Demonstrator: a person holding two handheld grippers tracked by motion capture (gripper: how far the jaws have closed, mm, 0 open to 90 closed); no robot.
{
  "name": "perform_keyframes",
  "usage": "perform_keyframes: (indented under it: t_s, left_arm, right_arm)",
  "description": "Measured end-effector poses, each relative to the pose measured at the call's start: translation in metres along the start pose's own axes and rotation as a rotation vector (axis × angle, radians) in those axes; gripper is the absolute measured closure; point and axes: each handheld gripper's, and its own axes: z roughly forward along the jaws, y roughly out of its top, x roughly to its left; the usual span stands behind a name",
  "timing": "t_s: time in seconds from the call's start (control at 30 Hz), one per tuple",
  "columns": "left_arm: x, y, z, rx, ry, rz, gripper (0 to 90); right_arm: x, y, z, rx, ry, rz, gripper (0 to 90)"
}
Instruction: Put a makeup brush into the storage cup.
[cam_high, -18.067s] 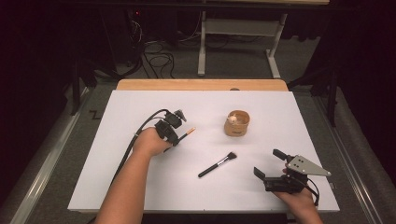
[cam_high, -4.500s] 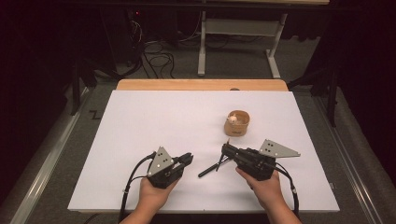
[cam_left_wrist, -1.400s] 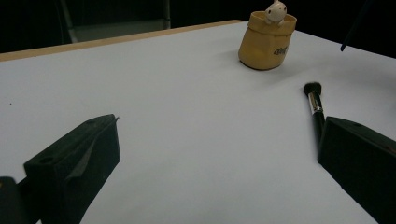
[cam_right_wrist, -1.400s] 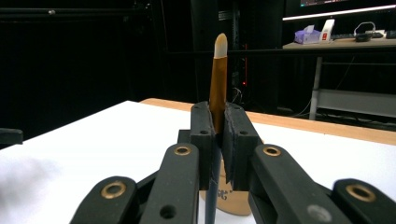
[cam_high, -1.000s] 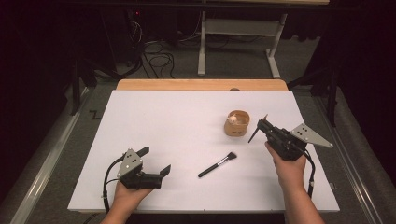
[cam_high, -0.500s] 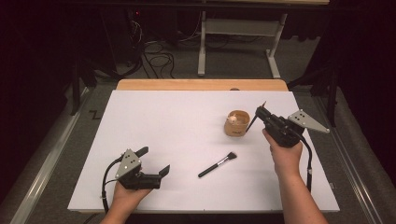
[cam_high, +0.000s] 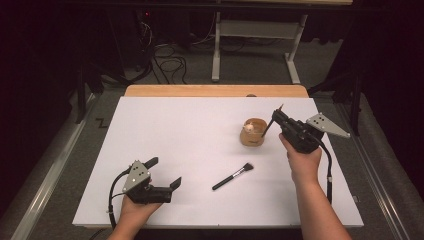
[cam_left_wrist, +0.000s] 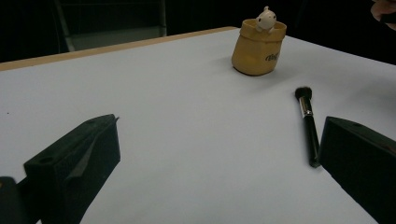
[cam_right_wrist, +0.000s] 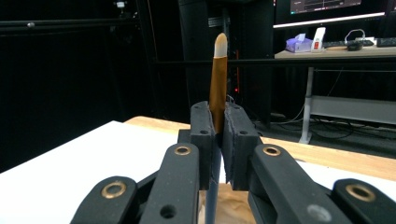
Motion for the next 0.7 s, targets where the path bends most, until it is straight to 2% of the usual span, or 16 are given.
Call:
perform_keyframes:
  t_s: [0.37,0.57,0.7]
  left_arm:
    - [0.001,0.0,-0.001,-0.007,-0.002,-0.007,0.2]
    - [0.001,0.0,-0.001,-0.008,-0.004,-0.012,0.2]
    - [0.001,0.0,-0.001,-0.01,-0.006,-0.013,0.2]
  right_arm:
    - [0.004,0.008,0.017,0.014,-0.015,-0.026,85.0]
    - [0.0,0.006,0.027,0.027,-0.037,-0.04,85.0]
    - [-0.005,0.002,0.032,0.041,-0.047,-0.024,85.0]
